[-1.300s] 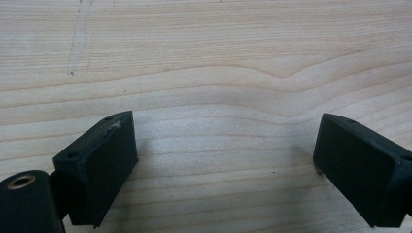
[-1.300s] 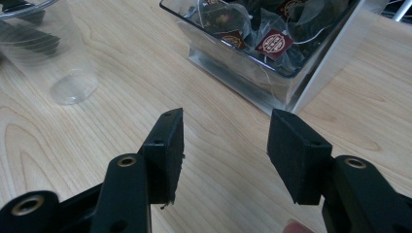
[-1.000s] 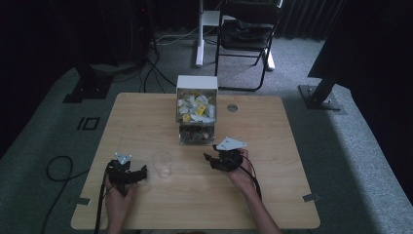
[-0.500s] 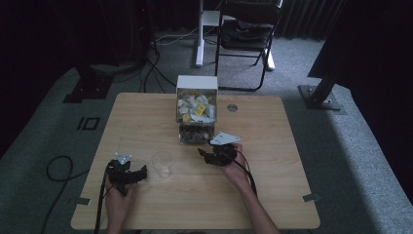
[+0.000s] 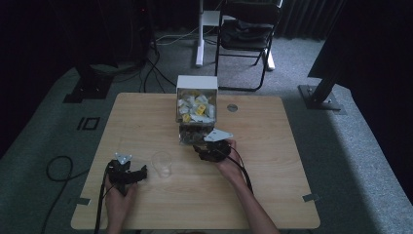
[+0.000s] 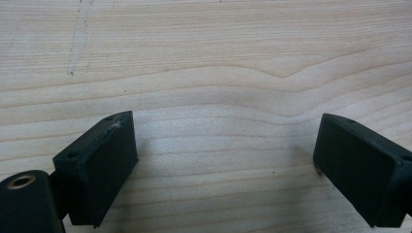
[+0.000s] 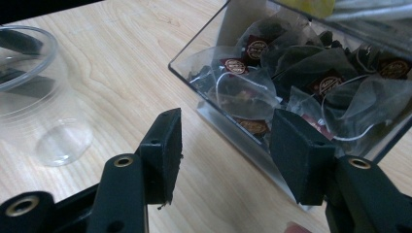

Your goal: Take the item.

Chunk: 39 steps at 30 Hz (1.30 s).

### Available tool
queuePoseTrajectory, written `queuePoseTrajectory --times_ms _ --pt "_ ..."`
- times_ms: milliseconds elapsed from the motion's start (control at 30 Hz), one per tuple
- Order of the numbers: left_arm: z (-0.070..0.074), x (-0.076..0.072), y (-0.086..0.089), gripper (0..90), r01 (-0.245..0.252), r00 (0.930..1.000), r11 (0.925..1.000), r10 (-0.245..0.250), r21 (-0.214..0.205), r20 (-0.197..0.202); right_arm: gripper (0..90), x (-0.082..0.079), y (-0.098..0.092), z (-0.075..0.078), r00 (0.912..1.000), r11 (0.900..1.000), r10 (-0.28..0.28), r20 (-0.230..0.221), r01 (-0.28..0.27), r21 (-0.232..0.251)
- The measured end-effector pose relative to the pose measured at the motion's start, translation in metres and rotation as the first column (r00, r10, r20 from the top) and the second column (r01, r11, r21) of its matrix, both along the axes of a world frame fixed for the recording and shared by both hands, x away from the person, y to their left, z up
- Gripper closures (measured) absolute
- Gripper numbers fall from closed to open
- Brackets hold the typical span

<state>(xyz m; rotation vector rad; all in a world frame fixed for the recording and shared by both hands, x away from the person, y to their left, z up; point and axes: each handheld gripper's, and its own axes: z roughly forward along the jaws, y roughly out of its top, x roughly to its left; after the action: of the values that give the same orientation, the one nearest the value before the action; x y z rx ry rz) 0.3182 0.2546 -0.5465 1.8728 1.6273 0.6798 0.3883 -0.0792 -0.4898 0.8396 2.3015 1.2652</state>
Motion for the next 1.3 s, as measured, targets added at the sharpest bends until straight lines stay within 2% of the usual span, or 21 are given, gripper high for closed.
queuePoseTrajectory --times_ms 133,267,467,767,1300 --pt "0.0 0.0 0.0 9.3 0.005 1.0 1.0 -0.005 -0.001 0.003 45.6 0.006 0.002 0.0 1.0 0.9998 -0.001 0.0 0.001 -0.021" --pt "0.0 0.0 0.0 9.3 0.005 1.0 1.0 -0.005 -0.001 0.002 45.7 0.012 0.003 -0.003 0.9998 0.9994 0.005 -0.021 -0.006 -0.033" --pt "0.0 0.0 0.0 9.3 0.006 1.0 1.0 -0.006 -0.001 0.002 48.0 0.014 0.003 -0.005 0.9994 0.9987 0.017 -0.029 -0.019 -0.048" --pt "0.0 0.0 0.0 9.3 0.005 1.0 1.0 -0.005 -0.001 0.002 52.5 0.01 -0.001 -0.003 0.9985 0.9968 0.053 -0.017 -0.054 -0.059" --pt "0.0 0.0 -0.001 9.3 0.007 1.0 1.0 -0.007 -0.001 0.003 55.9 -0.003 -0.007 0.001 0.997 0.9953 0.077 -0.005 -0.077 -0.059"
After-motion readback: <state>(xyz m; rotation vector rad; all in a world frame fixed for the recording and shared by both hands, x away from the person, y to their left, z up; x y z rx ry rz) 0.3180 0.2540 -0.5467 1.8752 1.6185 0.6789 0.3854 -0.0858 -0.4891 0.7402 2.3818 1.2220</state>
